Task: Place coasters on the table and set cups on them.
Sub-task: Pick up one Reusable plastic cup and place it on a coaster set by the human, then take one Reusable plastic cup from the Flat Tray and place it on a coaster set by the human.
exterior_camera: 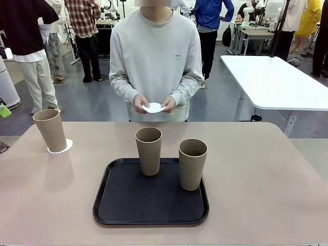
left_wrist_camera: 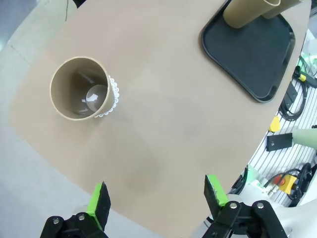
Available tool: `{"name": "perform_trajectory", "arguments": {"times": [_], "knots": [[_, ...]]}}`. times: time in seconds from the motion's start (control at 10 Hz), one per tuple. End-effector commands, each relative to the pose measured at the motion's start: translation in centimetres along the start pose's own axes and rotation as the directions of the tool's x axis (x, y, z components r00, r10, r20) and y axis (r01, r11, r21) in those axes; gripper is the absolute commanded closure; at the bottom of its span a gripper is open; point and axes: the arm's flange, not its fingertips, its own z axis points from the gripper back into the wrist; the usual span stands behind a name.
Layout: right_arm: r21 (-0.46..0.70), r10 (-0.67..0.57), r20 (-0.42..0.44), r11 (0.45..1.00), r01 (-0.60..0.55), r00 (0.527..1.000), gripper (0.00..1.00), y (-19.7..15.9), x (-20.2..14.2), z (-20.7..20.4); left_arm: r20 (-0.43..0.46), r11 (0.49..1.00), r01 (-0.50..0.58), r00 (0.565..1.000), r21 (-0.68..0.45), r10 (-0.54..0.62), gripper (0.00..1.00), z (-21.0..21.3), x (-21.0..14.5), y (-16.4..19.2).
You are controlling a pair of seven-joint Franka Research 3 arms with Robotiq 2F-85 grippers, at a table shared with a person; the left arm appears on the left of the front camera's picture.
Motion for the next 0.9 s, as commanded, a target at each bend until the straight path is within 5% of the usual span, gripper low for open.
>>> {"name": "perform_trajectory", "arguments": {"times": [0.0,0.8], "knots": [[0.030,0.017,0.008,0.999,-0.017,1.000,0.00,0.12,0.21,0.05,0.002,1.000,0.018,1.000,0.005,-0.018,0.00,0.28,-0.42,0.33],[0.030,0.017,0.008,0.999,-0.017,1.000,0.00,0.12,0.21,0.05,0.002,1.000,0.018,1.000,0.005,-0.018,0.00,0.28,-0.42,0.33]]}}
